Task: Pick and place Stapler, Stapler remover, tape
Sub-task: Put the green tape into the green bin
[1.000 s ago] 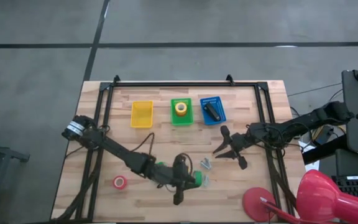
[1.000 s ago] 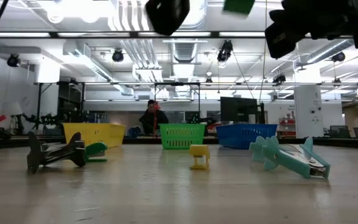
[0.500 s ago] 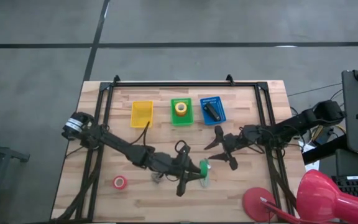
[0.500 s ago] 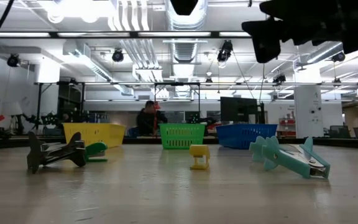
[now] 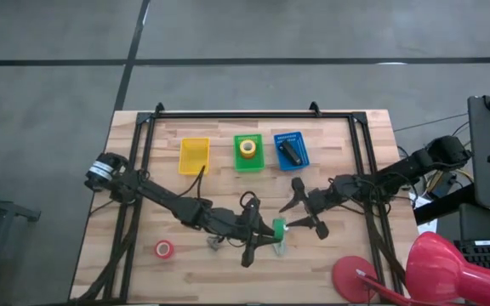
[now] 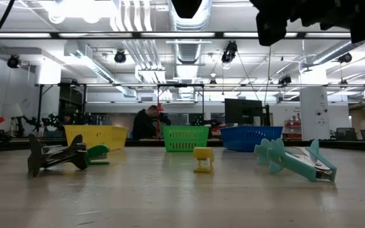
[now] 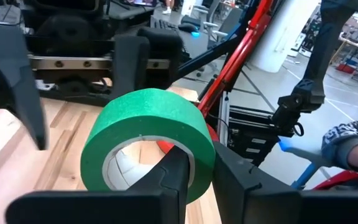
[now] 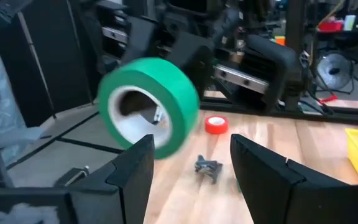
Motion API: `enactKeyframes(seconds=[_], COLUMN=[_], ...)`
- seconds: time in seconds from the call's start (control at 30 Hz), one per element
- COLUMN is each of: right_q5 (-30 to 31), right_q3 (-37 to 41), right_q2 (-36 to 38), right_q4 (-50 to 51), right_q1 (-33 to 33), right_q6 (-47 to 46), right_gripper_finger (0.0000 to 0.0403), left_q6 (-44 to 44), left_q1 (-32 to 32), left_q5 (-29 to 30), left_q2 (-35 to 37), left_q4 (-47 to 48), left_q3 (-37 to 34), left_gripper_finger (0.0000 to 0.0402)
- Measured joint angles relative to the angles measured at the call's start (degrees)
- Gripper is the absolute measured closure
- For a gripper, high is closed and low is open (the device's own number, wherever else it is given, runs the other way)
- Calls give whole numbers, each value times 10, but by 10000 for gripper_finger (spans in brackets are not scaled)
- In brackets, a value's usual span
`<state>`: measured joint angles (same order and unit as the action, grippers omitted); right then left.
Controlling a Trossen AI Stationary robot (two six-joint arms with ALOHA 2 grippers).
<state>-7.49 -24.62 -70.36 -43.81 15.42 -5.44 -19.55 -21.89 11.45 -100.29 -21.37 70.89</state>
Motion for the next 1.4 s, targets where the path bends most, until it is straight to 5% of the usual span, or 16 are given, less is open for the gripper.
enactKeyframes(seconds=[0.57,1.07,1.4], right_q5=[32,30,82], right_q3=[-46,-47,-54], right_q2=[-52,-48,-40], right_q4=[4,17,73], right_q1=[5,5,0], right_q6=[38,39,40], right_gripper_finger=[234,360,352], left_q6=[0,-4,-40], left_q1=[6,6,6], left_q5=[2,4,19], left_q2=[0,0,13], left_q4=[6,8,89], left_q3=[0,0,1], left_gripper_finger=[340,323,291])
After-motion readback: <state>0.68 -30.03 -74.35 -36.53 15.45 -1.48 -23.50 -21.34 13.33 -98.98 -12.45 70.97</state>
